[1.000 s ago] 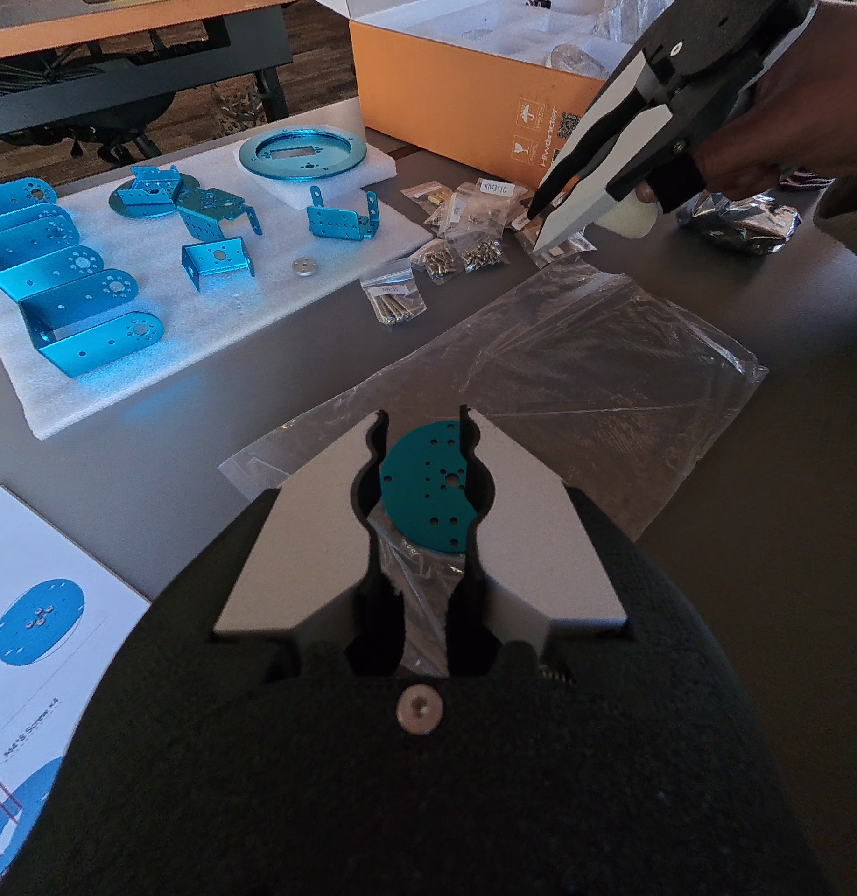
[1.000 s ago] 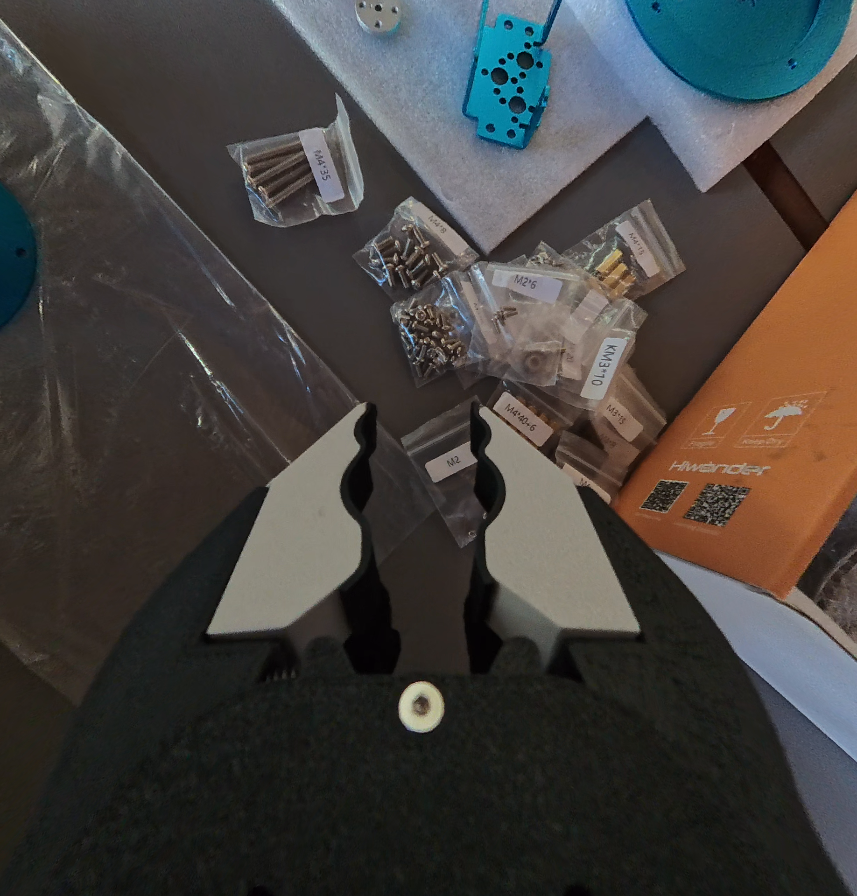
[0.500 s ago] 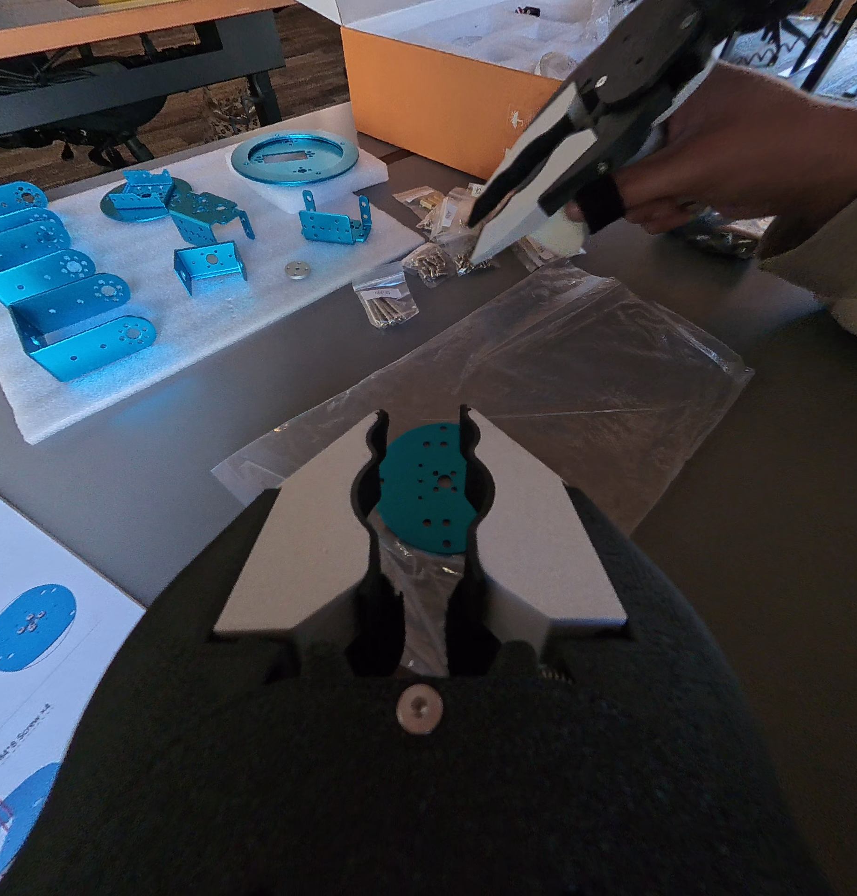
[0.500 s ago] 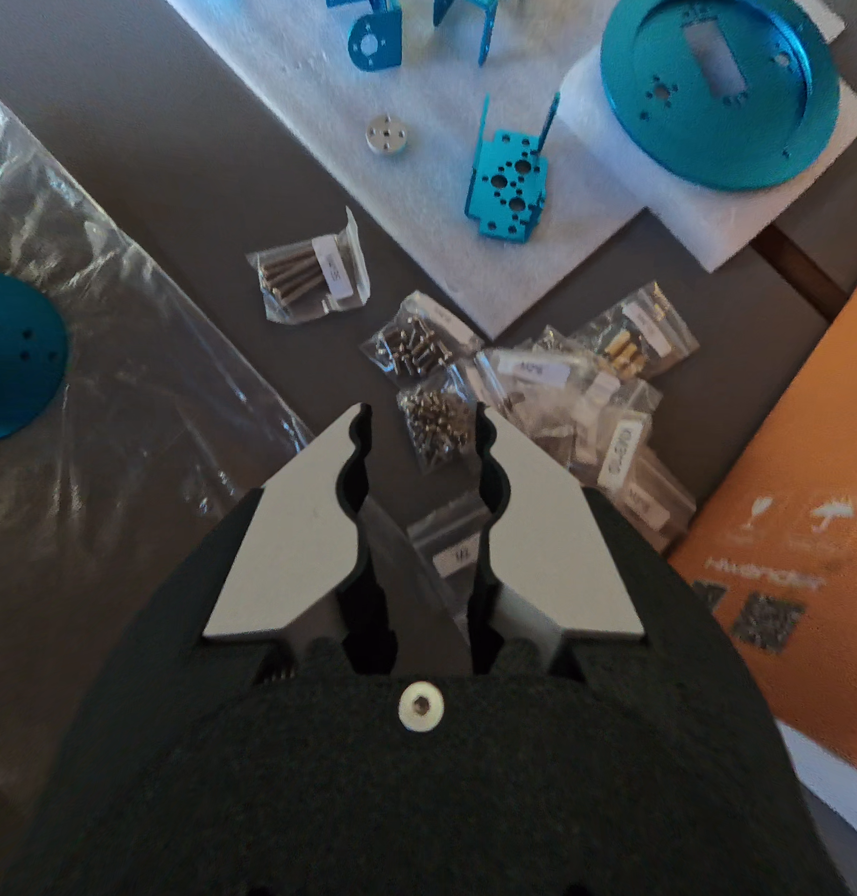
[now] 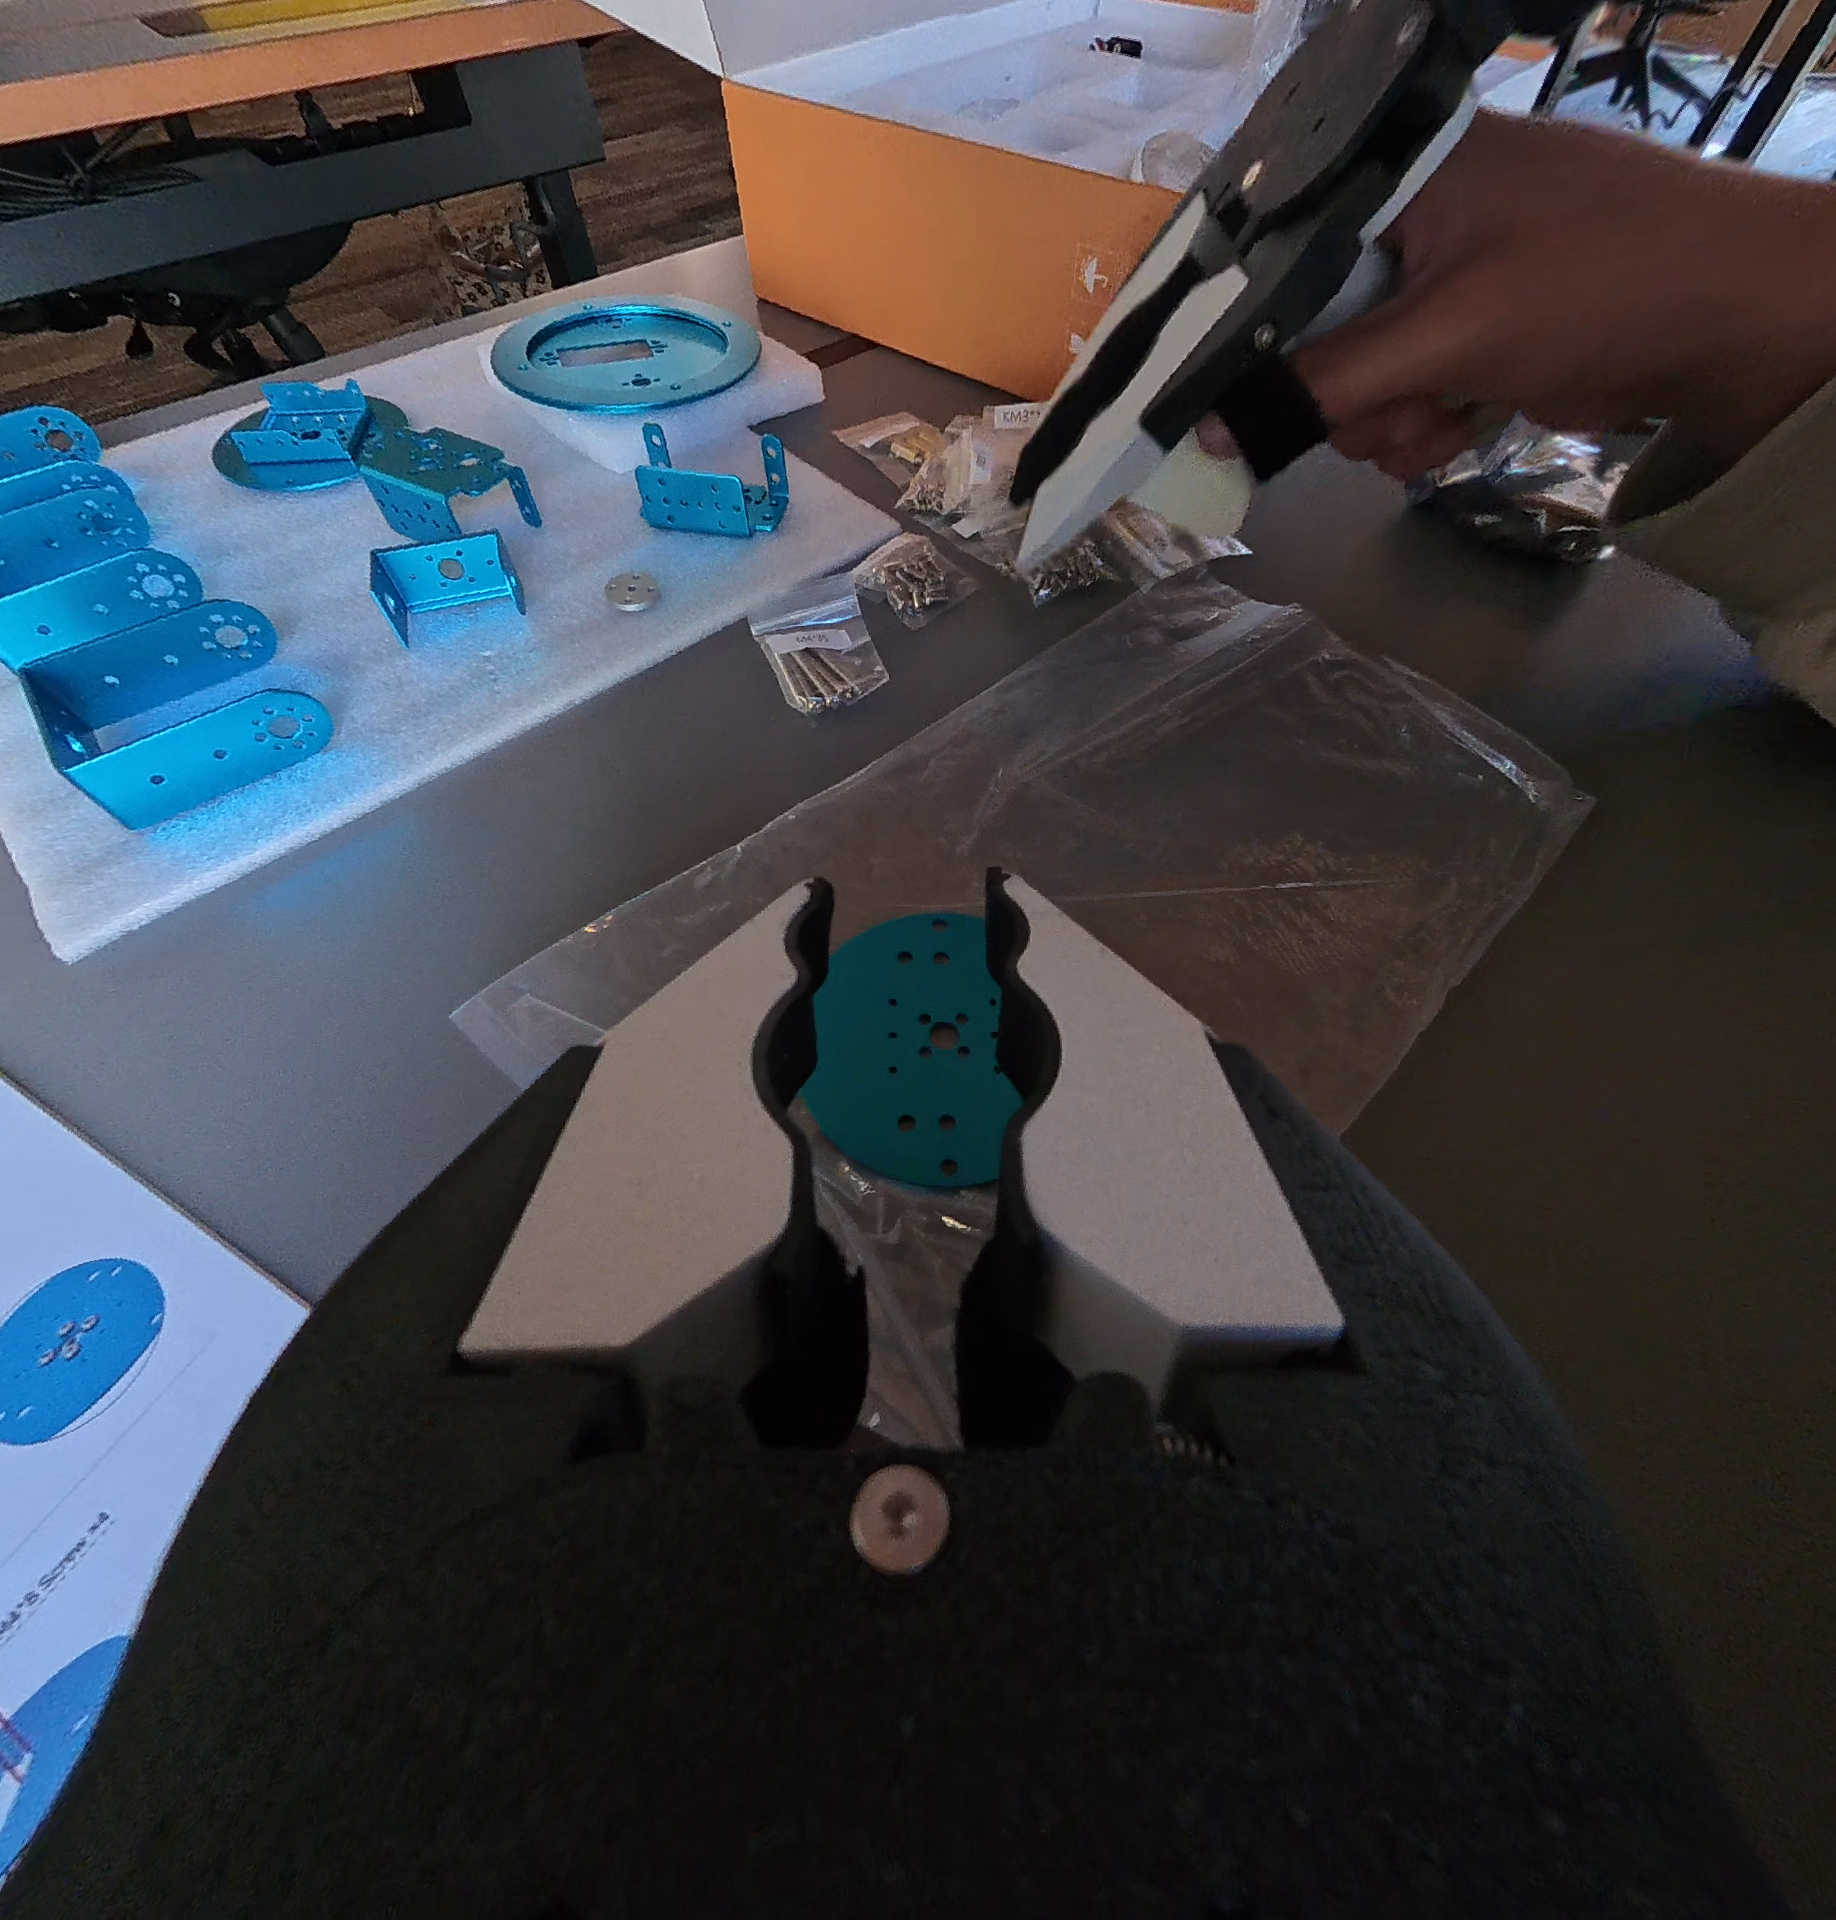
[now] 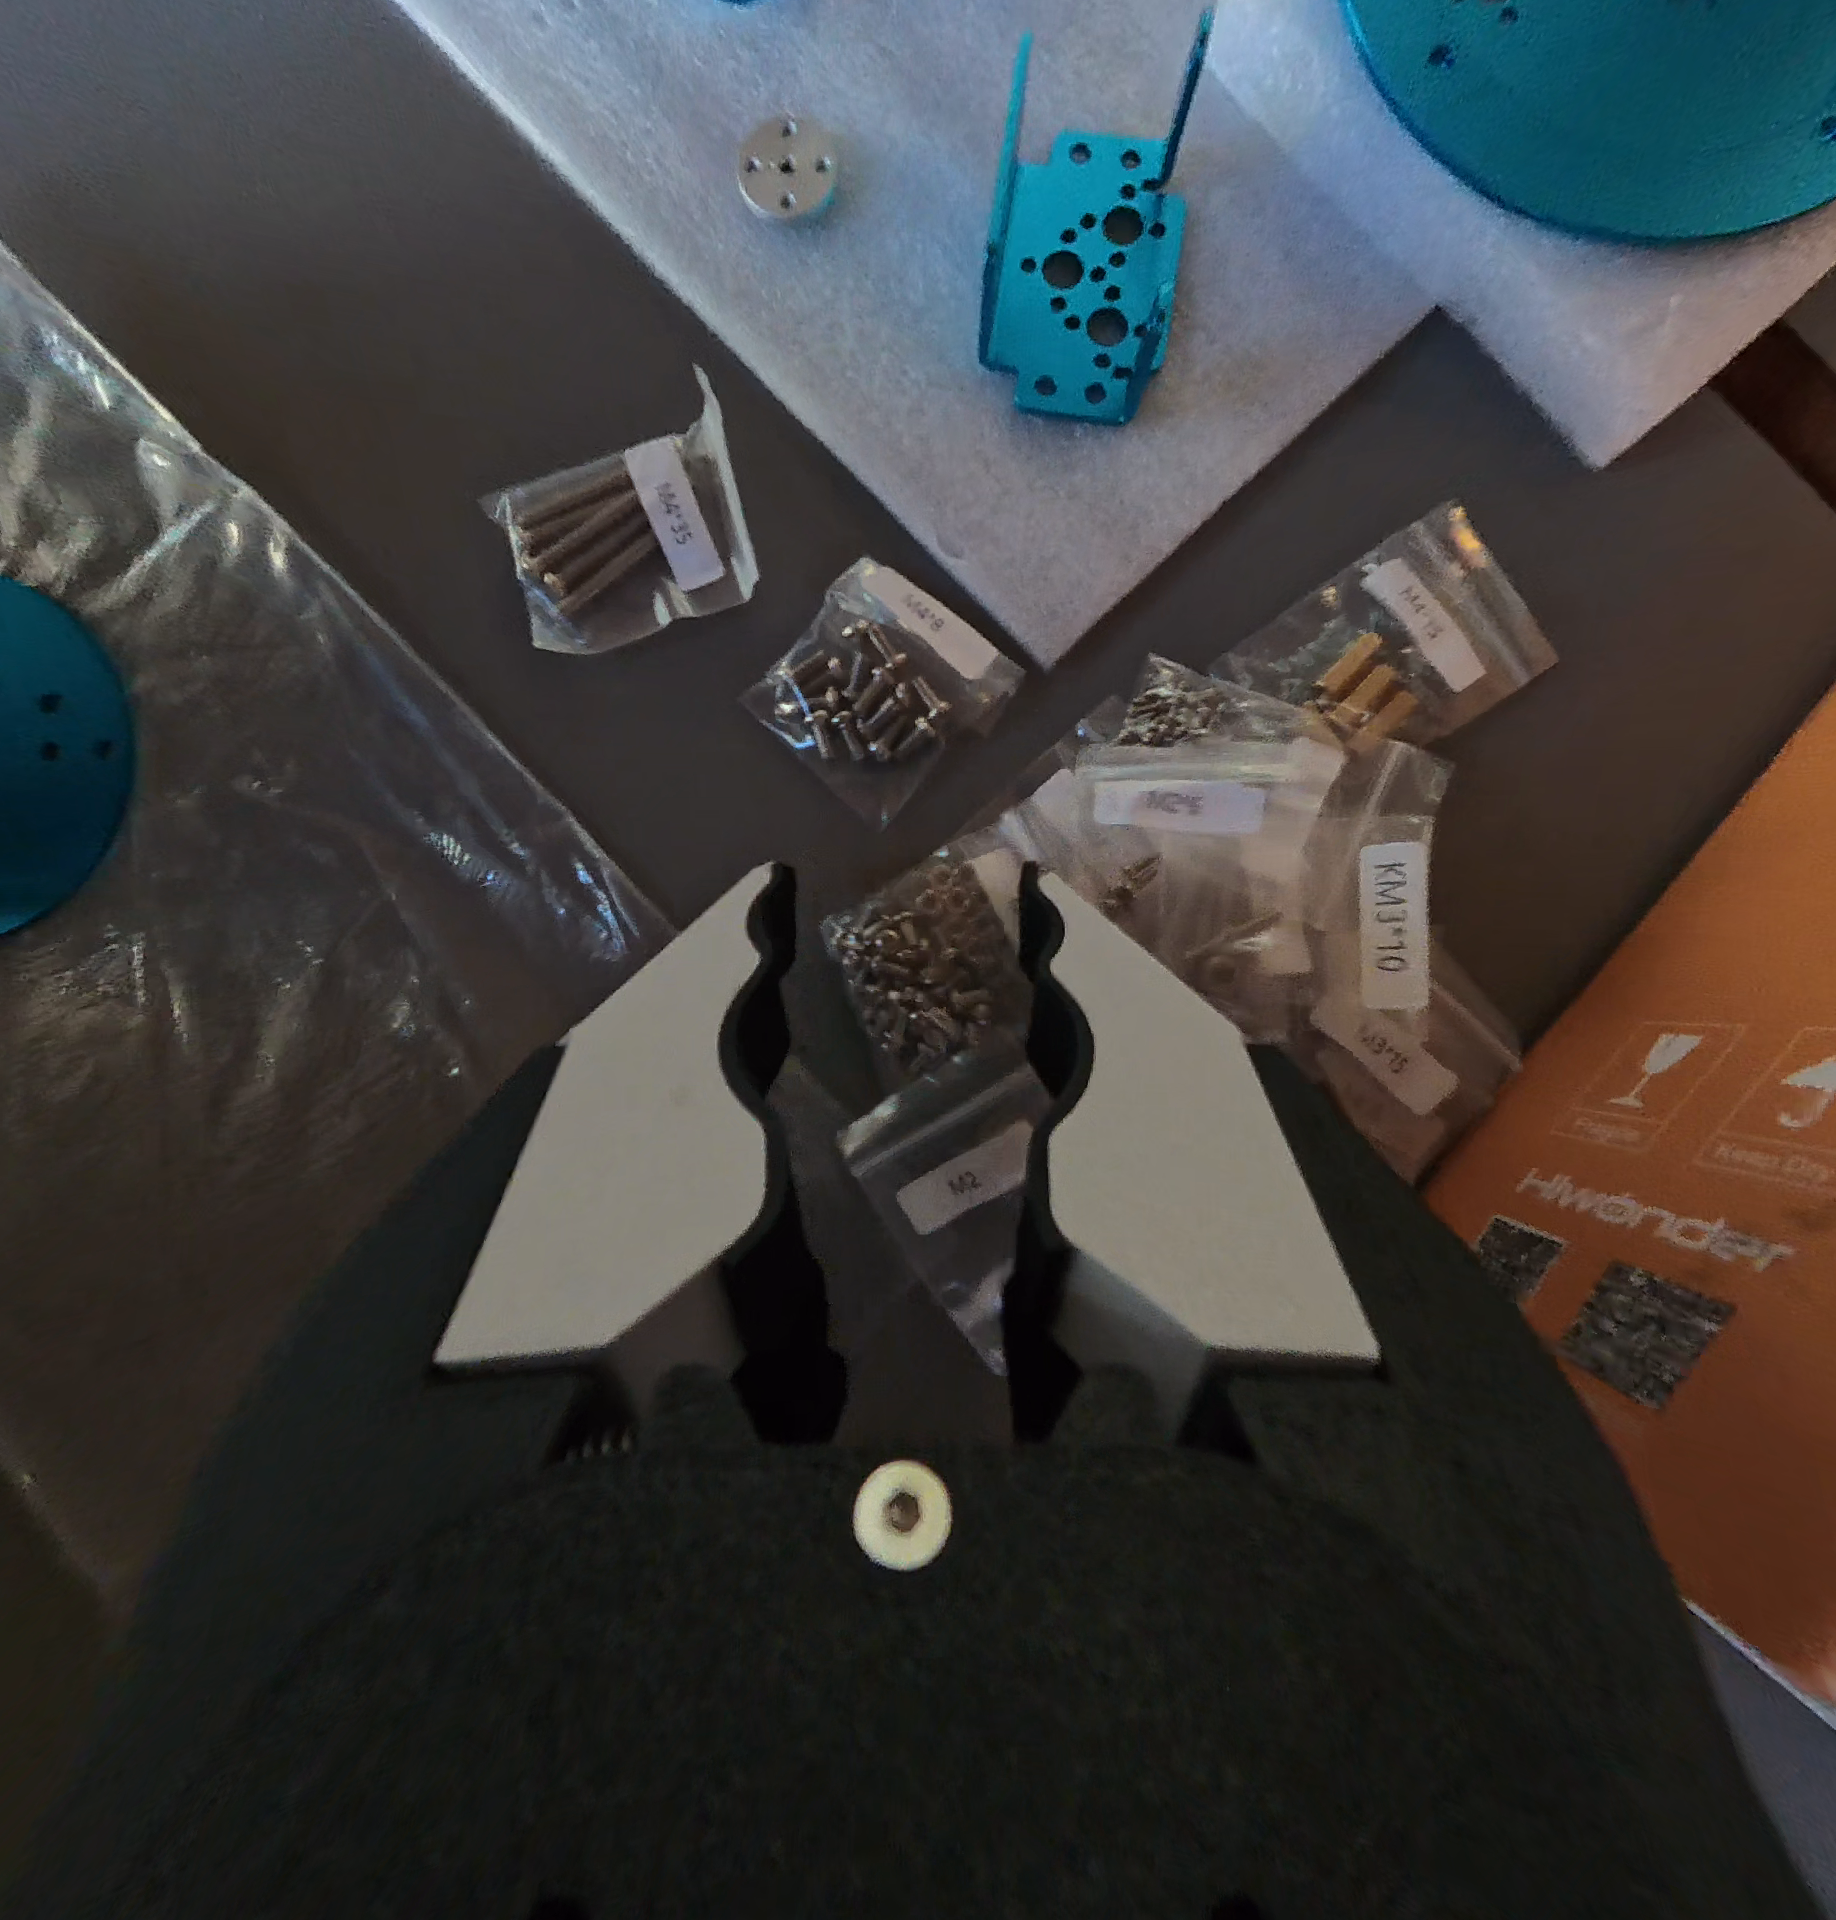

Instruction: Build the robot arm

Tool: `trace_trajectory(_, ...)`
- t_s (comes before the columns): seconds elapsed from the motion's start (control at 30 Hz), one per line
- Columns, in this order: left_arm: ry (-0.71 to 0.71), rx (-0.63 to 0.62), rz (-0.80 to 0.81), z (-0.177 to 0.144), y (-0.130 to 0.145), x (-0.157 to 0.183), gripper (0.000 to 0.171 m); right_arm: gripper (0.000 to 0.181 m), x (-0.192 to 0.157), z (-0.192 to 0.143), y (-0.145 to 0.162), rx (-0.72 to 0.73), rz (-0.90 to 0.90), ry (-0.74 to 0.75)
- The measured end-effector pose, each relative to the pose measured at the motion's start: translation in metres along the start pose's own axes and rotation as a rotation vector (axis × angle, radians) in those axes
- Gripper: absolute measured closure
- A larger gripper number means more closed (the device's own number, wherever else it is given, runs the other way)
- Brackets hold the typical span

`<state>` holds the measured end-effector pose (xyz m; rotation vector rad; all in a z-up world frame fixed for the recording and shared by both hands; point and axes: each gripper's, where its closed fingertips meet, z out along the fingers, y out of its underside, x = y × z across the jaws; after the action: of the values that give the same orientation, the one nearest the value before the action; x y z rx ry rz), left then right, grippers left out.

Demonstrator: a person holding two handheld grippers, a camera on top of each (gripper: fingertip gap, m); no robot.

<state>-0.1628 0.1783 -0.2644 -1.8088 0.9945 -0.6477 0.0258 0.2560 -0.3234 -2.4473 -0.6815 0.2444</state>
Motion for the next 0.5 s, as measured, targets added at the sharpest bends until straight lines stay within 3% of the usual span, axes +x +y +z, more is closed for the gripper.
trace_trajectory(0.13,0.002,0.001,-0.002,0.000,0.000,0.000,0.142,0.140,0.031,-0.016,-0.015,0.057,-0.014,0.145)
trace_trajectory(0.2,0.005,0.004,-0.002,-0.001,-0.001,0.001,0.142,0.129,0.034,-0.006,-0.009,0.010,0.009,0.128)
trace_trajectory(0.3,0.004,0.002,0.001,0.000,-0.001,0.001,0.142,0.130,0.039,0.009,0.001,-0.035,0.017,0.144)
trace_trajectory(0.5,0.002,0.010,-0.004,-0.002,-0.002,0.000,0.142,0.179,0.050,-0.011,0.009,-0.069,-0.054,0.267)
